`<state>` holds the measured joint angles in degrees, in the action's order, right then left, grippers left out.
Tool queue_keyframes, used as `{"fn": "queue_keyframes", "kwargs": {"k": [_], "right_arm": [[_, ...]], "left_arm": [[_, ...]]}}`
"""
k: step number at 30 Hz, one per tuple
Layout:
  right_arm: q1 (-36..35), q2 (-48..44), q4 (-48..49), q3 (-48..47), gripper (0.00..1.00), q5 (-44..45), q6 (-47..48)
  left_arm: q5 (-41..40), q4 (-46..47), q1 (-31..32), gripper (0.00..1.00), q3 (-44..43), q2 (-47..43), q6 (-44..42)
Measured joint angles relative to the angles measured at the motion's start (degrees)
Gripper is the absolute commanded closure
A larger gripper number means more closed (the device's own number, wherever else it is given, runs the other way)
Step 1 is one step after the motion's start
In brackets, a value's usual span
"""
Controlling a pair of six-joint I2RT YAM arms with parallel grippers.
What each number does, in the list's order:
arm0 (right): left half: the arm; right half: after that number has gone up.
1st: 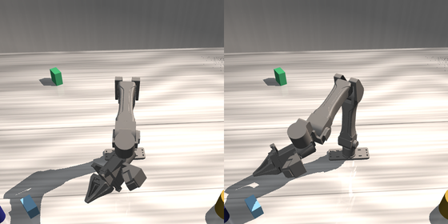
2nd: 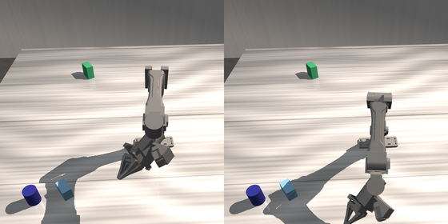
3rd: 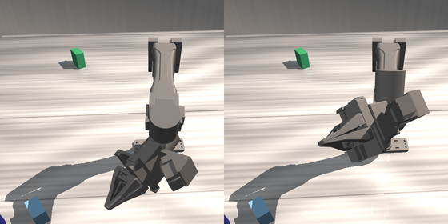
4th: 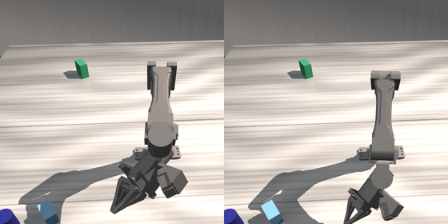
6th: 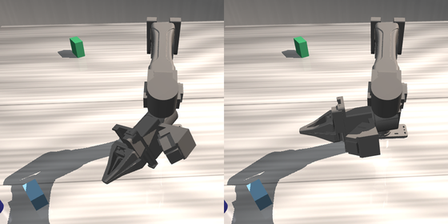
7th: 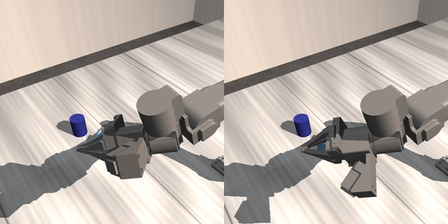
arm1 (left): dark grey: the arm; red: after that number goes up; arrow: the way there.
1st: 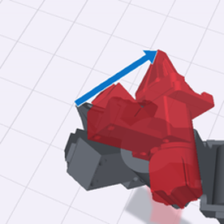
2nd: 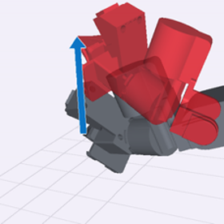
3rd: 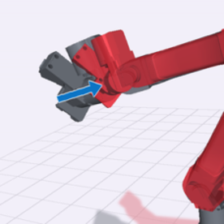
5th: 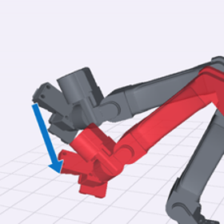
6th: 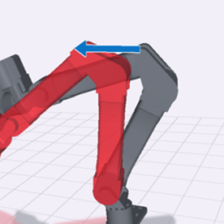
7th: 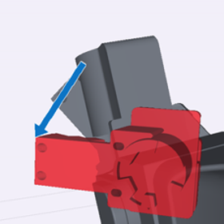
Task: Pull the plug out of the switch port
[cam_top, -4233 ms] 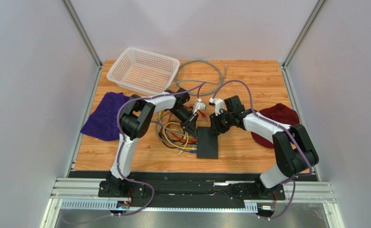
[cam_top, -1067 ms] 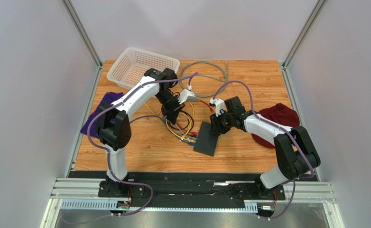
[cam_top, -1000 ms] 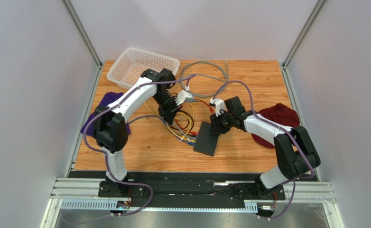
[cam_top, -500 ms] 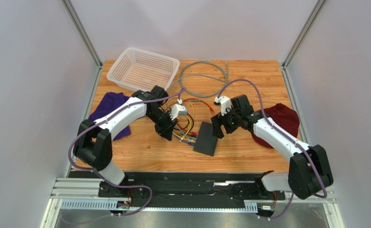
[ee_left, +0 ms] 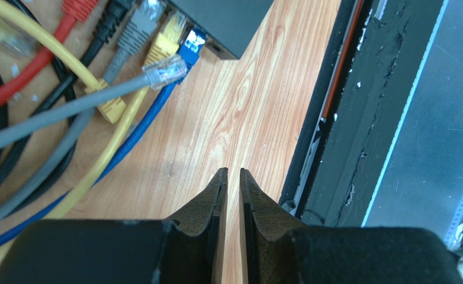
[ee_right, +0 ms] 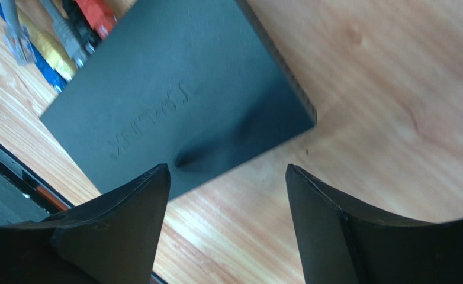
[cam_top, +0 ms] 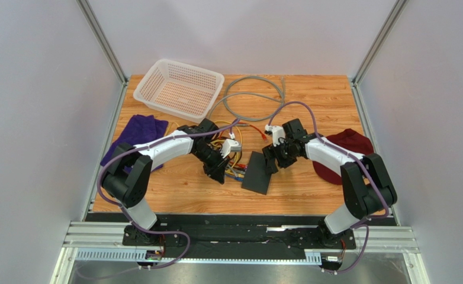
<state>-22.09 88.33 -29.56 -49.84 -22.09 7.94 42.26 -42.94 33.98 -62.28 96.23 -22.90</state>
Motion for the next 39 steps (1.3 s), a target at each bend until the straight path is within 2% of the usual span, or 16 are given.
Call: {"fn": "queue_keyframes", "kwargs": {"k": [5, 8, 11, 13, 16, 17, 19, 22, 24, 25, 27, 30, 31, 34, 39], "right_arm": [[-0.22, 5.20, 1.11, -4.92, 0.41, -1.66, 0.02], [-1.14, 8.09, 1.14, -7.98, 0.43, -1.66, 0.76], [-2.82, 10.40, 1.44, -10.54, 0.43, -1.79, 1.27], [-4.22, 11.80, 1.57, -12.22, 0.42, -1.90, 1.55], [-5.92, 12.85, 1.64, -13.68, 0.32, -2.08, 1.62], [-6.25, 12.85, 1.60, -13.94, 0.26, -2.03, 1.70], [-6.67, 12.85, 1.40, -14.36, 0.22, -0.79, 1.70], [-6.49, 12.20, 1.20, -14.38, 0.22, 1.77, 2.32], [-6.45, 10.54, 0.70, -14.36, 0.27, 2.80, 2.73], [-6.47, 9.14, 0.35, -14.32, 0.35, 3.02, 2.99], [-6.47, 5.68, -0.17, -14.05, 0.44, 2.80, 3.80], [-6.47, 1.38, -0.09, -13.11, 0.63, -0.31, 4.79], [-6.49, 0.74, -0.09, -12.85, 0.78, -1.36, 4.94], [-6.51, 1.03, 0.11, -12.15, 0.97, -4.87, 5.57], [-6.62, 5.35, -0.22, -12.13, 1.00, -9.14, 6.56]], "left_arm": [[-1.49, 3.04, 0.02, 0.94, 2.99, -1.07, 2.71], [-2.32, 5.60, 0.02, 1.00, 2.97, -1.11, 4.98], [-1.66, 7.32, 0.02, 1.00, 2.29, -0.20, 7.34], [-0.81, 8.44, 0.07, 1.00, 1.09, 1.88, 8.70], [-0.04, 9.97, 0.13, 1.00, -0.33, 5.84, 10.34], [0.15, 10.12, 0.13, 1.00, -0.72, 7.10, 10.93], [0.37, 9.73, 0.11, 0.96, -1.55, 8.55, 11.30], [0.11, 7.52, -0.48, 0.80, -4.74, 8.98, 12.13], [0.35, 6.60, -1.11, 0.75, -7.98, 8.92, 12.31], [0.72, 6.16, -1.49, 0.73, -9.73, 8.90, 12.33], [1.27, 4.87, -2.89, 0.70, -13.68, 9.11, 12.00], [3.76, 1.60, -5.11, 0.67, -21.00, 12.11, 10.99], [4.72, 0.39, -5.68, 0.66, -23.96, 14.16, 10.36], [6.86, -3.78, -6.73, 0.65, -30.84, 21.35, 8.13], [7.28, -9.07, -6.80, 0.65, -31.87, 27.21, 5.22]]}}
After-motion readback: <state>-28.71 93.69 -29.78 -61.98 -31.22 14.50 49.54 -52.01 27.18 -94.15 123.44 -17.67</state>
